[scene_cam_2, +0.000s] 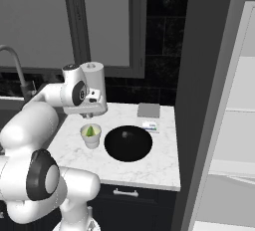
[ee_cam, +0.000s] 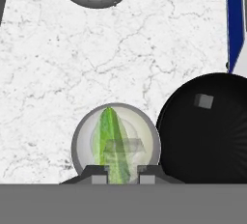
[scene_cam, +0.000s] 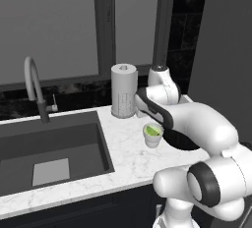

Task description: Grab a lemon wedge from the fridge and one ice cube from the ice bowl, and put them in the glass of lemonade.

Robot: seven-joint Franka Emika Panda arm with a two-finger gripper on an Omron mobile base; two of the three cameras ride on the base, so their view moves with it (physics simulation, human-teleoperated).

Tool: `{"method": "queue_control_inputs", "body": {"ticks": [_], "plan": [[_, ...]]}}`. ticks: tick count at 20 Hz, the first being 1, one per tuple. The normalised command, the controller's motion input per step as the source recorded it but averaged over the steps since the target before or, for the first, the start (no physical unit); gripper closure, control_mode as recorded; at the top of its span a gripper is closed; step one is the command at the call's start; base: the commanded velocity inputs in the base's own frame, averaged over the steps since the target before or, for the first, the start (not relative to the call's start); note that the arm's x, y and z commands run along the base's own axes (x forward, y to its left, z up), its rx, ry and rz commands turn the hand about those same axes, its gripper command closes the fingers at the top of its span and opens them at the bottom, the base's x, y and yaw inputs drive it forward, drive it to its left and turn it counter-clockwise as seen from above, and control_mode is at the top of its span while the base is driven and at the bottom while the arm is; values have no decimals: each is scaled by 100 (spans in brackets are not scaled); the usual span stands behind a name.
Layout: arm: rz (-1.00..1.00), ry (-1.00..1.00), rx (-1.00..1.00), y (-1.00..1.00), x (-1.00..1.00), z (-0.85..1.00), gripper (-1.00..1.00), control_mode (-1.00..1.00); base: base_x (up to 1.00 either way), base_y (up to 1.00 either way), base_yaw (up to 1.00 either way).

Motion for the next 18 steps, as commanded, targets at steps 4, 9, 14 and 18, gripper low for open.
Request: {"method": "queue_control_inputs", "body": {"ticks": [4, 9, 14, 18], "plan": [[0, 0, 0, 0, 1, -30, 100, -100, 0, 0, 0], [0, 0, 0, 0, 0, -13, 100, -100, 0, 0, 0], [0, 0, 0, -8, 0, 0, 100, -100, 0, 0, 0], [0, 0, 0, -13, 0, 0, 100, -100, 0, 0, 0]]}}
